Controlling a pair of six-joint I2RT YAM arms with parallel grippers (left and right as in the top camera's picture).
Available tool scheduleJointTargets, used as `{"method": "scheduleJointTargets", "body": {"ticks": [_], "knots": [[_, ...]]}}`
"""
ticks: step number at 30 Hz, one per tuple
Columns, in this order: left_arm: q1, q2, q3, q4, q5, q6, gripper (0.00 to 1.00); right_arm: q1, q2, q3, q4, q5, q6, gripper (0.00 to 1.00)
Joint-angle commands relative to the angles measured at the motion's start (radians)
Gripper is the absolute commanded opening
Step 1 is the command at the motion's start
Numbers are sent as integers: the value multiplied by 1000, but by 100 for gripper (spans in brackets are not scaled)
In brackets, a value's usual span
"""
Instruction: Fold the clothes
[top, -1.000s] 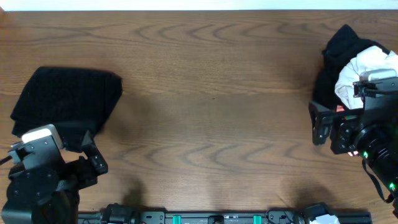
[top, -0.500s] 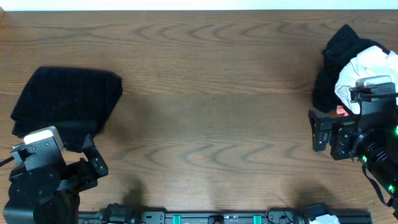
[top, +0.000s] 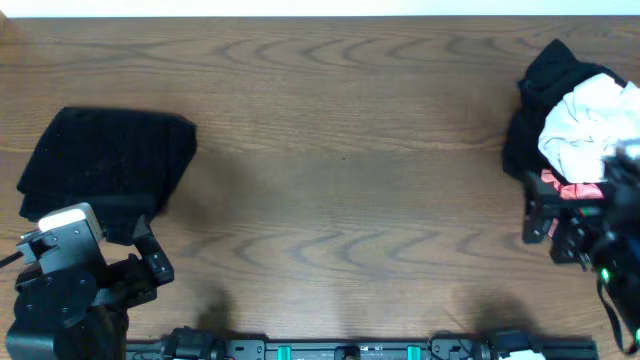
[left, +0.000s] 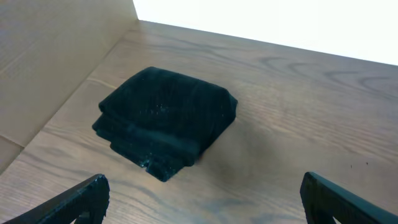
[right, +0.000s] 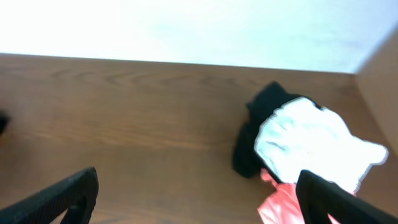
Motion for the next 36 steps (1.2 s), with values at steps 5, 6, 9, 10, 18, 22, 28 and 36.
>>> {"method": "scheduleJointTargets", "body": {"ticks": [5,6,9,10,18,22,28,36], "knots": [[-2,3,-10,-2,-13,20,98,-108,-275,-508,252,13,-15,99],[-2,3,-10,-2,-13,20,98,-109,-318,-589,289,8,-15,99],[-2,3,-10,-2,-13,20,98,-111,-433,-801,384,-41,-15,99],[-2,3,-10,-2,-13,20,98,-111,-468,-861,410,-64,-15,99],[-2,3,-10,-2,-13,20,98,-111,-723,-1212,502,-177,-7,99],[-2,3,-10,-2,-13,20,98,-111,-801,-1297,512,-177,-7,99],[-2,3,-10,-2,-13,20,98,-110,-799,-1334,529,-177,-7,99],[-2,3,-10,-2,-13,20,98,-110,-797,-1386,516,-173,-8,99]]}}
